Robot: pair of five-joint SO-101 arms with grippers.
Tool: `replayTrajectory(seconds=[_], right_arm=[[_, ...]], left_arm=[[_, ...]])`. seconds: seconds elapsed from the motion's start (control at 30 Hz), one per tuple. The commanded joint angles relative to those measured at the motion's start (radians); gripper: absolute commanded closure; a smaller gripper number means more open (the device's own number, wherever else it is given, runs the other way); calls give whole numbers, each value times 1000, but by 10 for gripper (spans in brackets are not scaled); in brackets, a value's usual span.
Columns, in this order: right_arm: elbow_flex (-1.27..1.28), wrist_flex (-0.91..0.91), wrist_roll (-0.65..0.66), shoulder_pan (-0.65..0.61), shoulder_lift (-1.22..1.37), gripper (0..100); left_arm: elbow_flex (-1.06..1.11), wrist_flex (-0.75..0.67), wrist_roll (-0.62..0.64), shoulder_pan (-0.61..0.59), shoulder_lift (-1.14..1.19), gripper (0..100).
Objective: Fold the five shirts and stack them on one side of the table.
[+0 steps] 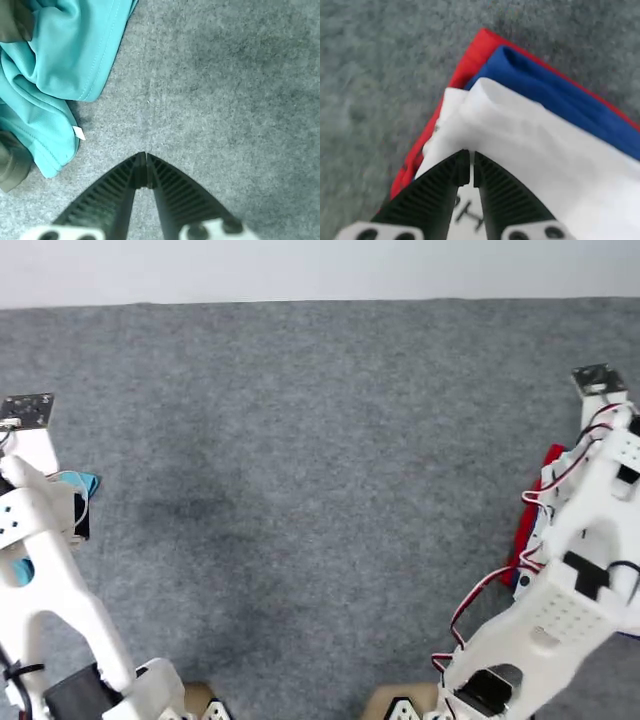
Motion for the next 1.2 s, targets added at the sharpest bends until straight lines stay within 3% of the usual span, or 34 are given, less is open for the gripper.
replayTrajectory(seconds=[0.0, 0.27, 0.47, 0.67, 0.8, 0.97, 1.17], right_arm=[[-63, -30, -9, -25, -5, 973], [-110, 157, -144, -77, -240, 974], [-107, 352, -144, -223, -390, 974], [-43, 466, -206, -291, -397, 974], [11, 533, -213, -286, -401, 974], [117, 564, -213, -285, -403, 974], [218, 564, -253, -285, -403, 974]], left_arm=[[-7, -15, -8, -2, -38, 994], [-41, -9, -5, -2, -41, 994], [-203, 61, -12, -2, -31, 994], [-211, 46, -212, -80, -31, 855], [-202, -66, -324, -192, -25, 781], [-193, -242, -482, -302, 91, 774], [-194, -503, -508, -453, 233, 775]])
